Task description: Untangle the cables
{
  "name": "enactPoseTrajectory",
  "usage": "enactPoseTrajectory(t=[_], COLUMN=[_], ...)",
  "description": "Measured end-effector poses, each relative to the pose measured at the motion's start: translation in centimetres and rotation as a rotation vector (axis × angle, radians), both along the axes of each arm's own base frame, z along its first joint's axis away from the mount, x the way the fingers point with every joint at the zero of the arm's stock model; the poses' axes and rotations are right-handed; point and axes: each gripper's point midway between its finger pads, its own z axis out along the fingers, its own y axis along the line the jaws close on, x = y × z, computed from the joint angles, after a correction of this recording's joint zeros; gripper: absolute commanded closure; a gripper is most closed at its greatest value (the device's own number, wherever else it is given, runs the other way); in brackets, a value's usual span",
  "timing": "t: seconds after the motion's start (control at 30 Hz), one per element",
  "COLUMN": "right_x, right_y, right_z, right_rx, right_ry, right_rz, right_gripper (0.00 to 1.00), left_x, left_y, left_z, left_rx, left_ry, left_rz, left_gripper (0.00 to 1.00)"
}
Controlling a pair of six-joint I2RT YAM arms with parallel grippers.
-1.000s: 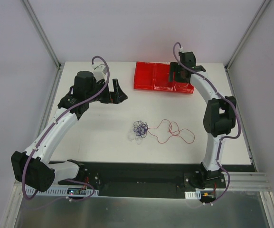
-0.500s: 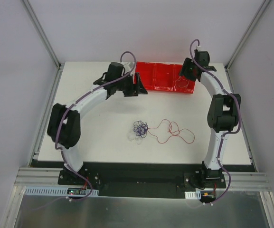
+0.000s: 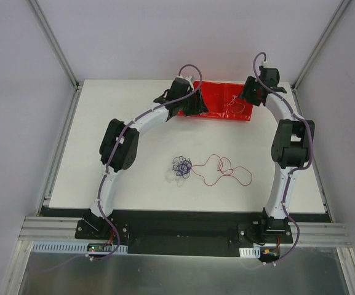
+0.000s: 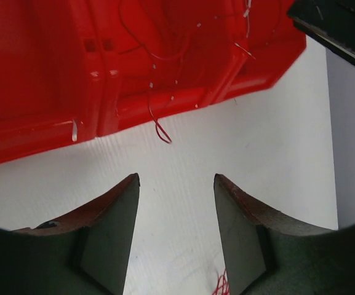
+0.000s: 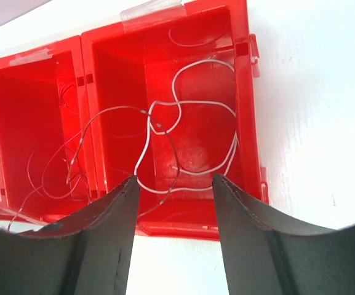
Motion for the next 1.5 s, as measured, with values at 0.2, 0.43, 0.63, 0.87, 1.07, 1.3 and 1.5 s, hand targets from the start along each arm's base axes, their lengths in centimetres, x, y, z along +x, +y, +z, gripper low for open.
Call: enactPoseTrajectory(t=[0.2, 0.43, 0.63, 0.87, 1.07, 1.3, 1.5], right_x=[0.8, 2.1, 2.5, 1.6, 0.6, 0.5, 1.1], right_y=[-0.1, 0.1, 0.5, 2.2, 6.8, 11.2, 10.7], right_z=[-1.6, -2.1, -2.0, -2.4, -0.2, 2.3, 2.7], right_rx=[0.007, 0.01, 0.011, -0.021, -0.116, -0.186, -0.184], right_ry=[0.016, 0.009, -0.002, -0.033, -0.123, -0.219, -0.235], right_rz=[0.009, 0.018, 0.039, 0.086, 0.2, 0.24, 0.192], right_gripper=[0.52, 0.65, 0.99, 0.99, 0.99, 0.99, 0.99], left_x=[2.8, 4.4, 4.9, 6.0, 7.8, 10.6, 11.6], left_y=[-0.6, -1.6, -2.3, -2.8, -3.1, -3.5, -3.2], left_z=[-2.1, -3.8, -3.9, -2.6, -1.2, -2.0, -2.6], left_rx=[0.021, 0.017, -0.006, -0.033, -0.014, -0.01, -0.025], left_ry=[-0.016, -0.014, -0.028, -0.113, -0.252, -0.334, -0.342], left_rz=[0.061, 0.096, 0.108, 0.099, 0.085, 0.099, 0.106], left_gripper=[0.56, 0.69, 0.92, 1.0, 1.0, 1.0, 0.85])
